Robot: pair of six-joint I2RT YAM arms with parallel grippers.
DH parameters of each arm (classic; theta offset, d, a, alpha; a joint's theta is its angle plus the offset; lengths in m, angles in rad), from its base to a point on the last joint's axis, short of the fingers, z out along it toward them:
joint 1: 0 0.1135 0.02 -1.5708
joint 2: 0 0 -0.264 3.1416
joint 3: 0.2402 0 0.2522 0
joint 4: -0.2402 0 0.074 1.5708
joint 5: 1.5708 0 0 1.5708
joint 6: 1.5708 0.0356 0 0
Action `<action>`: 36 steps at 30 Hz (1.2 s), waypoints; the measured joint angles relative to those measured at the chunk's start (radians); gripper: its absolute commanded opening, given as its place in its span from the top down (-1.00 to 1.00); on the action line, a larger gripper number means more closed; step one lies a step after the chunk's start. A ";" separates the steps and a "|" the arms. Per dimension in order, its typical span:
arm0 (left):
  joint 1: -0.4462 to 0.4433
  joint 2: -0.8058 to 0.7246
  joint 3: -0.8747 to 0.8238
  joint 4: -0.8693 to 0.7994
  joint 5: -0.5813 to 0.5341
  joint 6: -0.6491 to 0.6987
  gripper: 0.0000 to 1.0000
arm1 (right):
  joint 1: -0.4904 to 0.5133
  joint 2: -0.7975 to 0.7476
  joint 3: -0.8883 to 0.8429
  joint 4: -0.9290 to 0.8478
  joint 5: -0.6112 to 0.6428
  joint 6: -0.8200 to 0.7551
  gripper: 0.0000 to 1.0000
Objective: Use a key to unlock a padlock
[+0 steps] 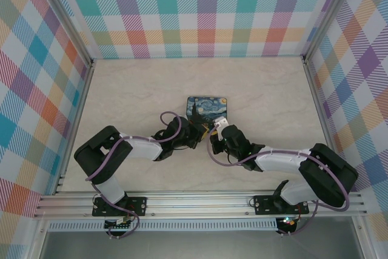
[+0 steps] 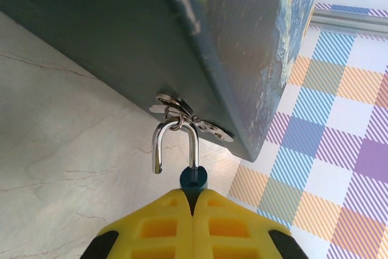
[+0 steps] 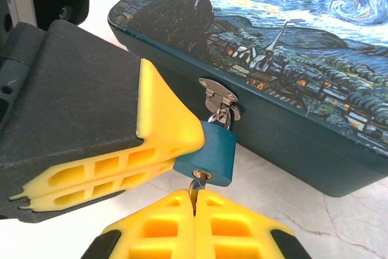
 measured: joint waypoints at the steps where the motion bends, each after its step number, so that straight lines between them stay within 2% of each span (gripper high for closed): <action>1: 0.000 0.000 0.000 -0.001 0.001 0.000 1.00 | -0.002 -0.003 0.000 -0.006 -0.007 0.004 0.89; 8: 0.000 0.000 0.000 -0.008 -0.003 0.009 1.00 | -0.013 -0.047 -0.003 -0.053 -0.048 0.034 0.37; 17: 0.000 0.000 0.003 -0.052 -0.020 0.054 1.00 | -0.031 -0.303 -0.004 -0.291 -0.119 0.074 -0.21; 23: 0.000 0.000 0.043 -0.139 -0.025 0.142 1.00 | -0.141 -0.406 -0.004 -0.423 -0.178 0.133 -0.23; 27: -0.001 0.000 0.080 -0.245 -0.028 0.226 1.00 | -0.204 -0.372 -0.001 -0.490 -0.189 0.161 -0.22; 36: -0.018 0.000 0.182 -0.451 -0.076 0.385 1.00 | -0.267 -0.279 0.032 -0.510 -0.191 0.179 -0.20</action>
